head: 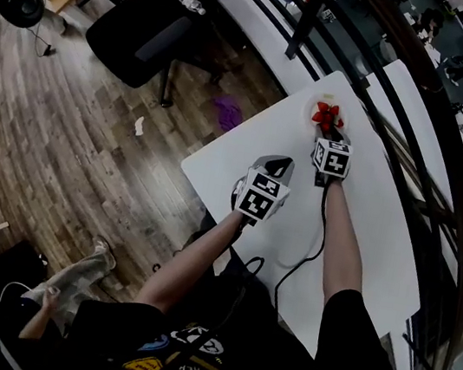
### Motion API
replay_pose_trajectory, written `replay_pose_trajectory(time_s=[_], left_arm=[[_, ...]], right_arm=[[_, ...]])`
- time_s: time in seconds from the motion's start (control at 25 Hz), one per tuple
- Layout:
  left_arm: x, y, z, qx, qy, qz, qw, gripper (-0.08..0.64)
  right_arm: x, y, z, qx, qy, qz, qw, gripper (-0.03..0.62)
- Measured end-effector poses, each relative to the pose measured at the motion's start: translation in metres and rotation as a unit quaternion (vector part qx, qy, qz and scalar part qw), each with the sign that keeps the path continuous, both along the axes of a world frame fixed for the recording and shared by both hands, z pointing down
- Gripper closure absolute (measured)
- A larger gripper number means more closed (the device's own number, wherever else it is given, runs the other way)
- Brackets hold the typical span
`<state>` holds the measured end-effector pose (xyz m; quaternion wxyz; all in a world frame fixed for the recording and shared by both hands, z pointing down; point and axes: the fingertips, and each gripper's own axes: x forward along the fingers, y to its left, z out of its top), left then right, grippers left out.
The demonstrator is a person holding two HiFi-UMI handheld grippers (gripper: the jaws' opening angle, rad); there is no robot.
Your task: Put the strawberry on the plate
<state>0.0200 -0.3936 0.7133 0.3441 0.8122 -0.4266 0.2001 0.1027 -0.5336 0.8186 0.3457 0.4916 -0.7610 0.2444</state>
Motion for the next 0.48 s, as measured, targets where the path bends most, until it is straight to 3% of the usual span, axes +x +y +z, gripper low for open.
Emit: replay_pose_trajectory(time_s=[0.28,0.48], left_arm=[[-0.004,0.005,-0.01,0.007,0.021,0.007,0.9997,0.555],[-0.01,0.006,-0.026,0.02,0.012,0.007,0.9997,0.555]], right_arm=[[0.006,0.006,-0.024,0.023,-0.03,0.006,0.999,0.426],[0.014,0.028,-0.071,0.065,-0.052,0.017,0.996,0.437]])
